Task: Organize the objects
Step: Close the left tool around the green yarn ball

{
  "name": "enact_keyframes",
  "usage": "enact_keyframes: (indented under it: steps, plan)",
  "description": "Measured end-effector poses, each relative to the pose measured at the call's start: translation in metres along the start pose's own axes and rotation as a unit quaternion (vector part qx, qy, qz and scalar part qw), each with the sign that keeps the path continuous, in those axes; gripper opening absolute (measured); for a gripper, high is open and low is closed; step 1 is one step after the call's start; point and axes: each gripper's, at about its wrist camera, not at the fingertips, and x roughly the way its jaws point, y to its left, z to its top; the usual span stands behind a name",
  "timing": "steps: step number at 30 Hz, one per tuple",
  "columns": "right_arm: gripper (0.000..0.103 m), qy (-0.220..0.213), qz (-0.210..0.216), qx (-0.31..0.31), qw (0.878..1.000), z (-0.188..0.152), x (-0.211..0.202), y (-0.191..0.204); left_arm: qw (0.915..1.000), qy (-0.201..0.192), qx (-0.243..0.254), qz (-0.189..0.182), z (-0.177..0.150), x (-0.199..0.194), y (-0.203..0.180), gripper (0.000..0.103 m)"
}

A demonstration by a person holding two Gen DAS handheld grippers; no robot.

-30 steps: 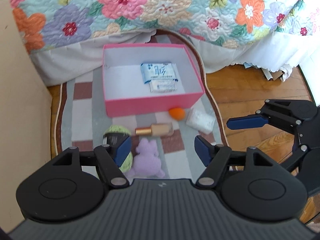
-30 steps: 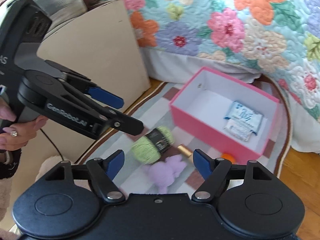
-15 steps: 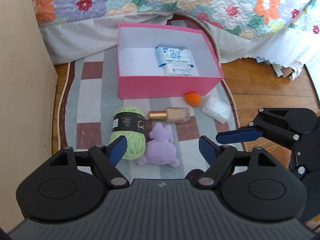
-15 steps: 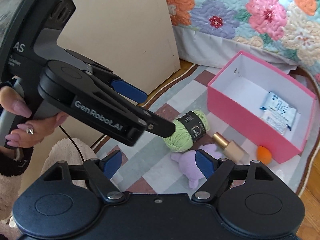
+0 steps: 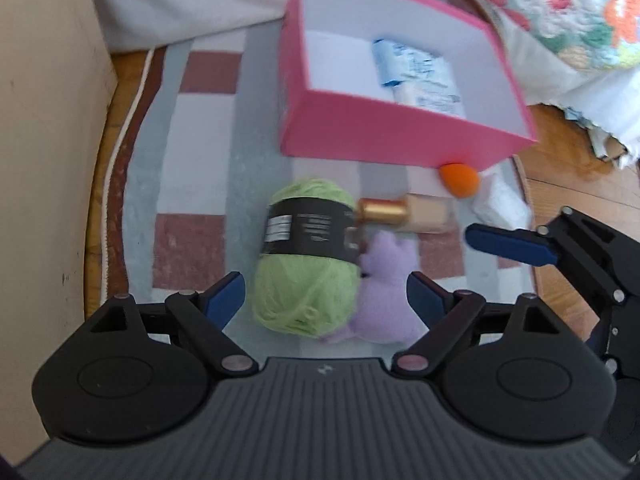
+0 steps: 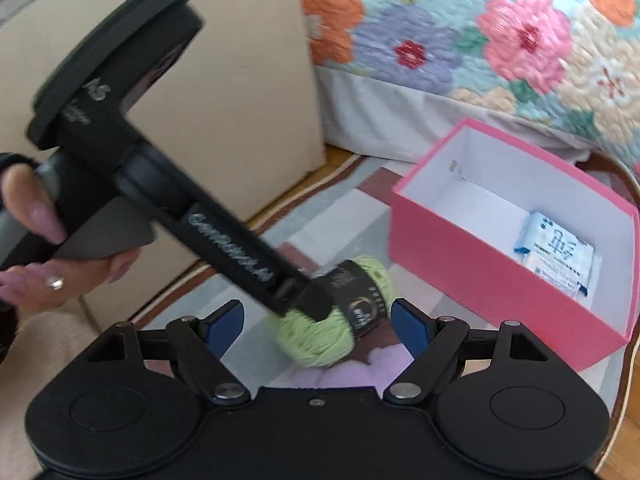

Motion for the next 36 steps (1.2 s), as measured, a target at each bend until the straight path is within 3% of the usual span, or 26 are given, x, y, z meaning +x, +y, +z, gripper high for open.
enact_keyframes:
  steps: [2,12,15,17,19,26,30,36]
  plan:
    - [0.084,-0.001,-0.002,0.004,1.0,-0.003,0.012,-0.003,0.9999,0.002,-0.013,0.008,0.001,0.011,0.009,0.088]
    - [0.084,0.024,0.026,0.021,0.999,-0.023,0.052,0.011,0.9965,-0.013,-0.074,-0.037,-0.006,0.038,0.04,0.088]
    - [0.084,0.028,0.017,0.017,0.999,-0.03,0.065,0.017,0.9941,-0.021,-0.094,-0.051,-0.01,0.042,0.049,0.087]
    - [0.084,0.024,-0.022,-0.007,0.999,-0.036,0.073,0.025,0.9899,-0.014,-0.122,-0.071,-0.01,0.05,0.057,0.087]
    - [0.084,0.006,-0.051,-0.03,0.998,-0.041,0.079,0.032,0.9901,-0.016,-0.127,-0.058,-0.008,0.056,0.059,0.088]
    - [0.084,-0.003,-0.046,0.022,0.999,-0.048,0.087,0.018,0.9871,-0.027,-0.134,-0.083,-0.013,0.072,0.055,0.086]
    - [0.078,-0.006,-0.036,0.046,0.998,-0.05,0.088,0.008,0.9829,-0.038,-0.14,-0.114,-0.014,0.074,0.053,0.064]
    - [0.066,-0.01,-0.029,0.04,0.999,-0.051,0.08,0.009,0.9829,-0.058,-0.137,-0.109,-0.021,0.071,0.052,0.055]
